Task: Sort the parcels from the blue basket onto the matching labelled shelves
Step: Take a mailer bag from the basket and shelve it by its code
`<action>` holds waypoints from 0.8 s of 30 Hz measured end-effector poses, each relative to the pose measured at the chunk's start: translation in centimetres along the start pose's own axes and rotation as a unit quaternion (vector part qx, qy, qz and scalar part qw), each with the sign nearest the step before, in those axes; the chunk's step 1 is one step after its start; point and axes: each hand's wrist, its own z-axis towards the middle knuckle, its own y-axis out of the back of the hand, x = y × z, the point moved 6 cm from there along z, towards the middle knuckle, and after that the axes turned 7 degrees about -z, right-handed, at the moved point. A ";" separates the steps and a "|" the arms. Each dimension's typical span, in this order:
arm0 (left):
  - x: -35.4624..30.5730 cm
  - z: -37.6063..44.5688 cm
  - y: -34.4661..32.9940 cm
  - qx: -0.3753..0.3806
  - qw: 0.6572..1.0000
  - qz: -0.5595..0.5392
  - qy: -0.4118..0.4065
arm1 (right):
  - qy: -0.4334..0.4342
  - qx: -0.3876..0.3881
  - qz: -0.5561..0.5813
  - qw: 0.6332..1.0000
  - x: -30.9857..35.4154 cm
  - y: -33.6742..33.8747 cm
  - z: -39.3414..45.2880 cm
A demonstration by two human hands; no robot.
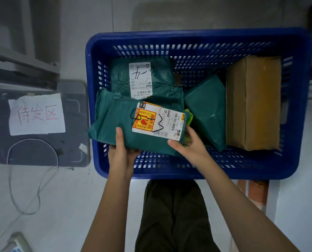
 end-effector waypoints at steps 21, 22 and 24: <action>-12.6 -20.8 -6.8 0.197 0.902 0.360 -0.134 | 0.081 -0.079 0.067 0.991 13.3 12.2 -20.7; -13.0 -22.2 -7.6 0.220 0.889 0.377 -0.137 | 0.084 -0.082 0.069 0.991 13.7 12.7 -21.9; -13.6 -24.6 -8.8 0.245 0.879 0.381 -0.148 | 0.089 -0.086 0.074 0.990 14.5 13.9 -24.2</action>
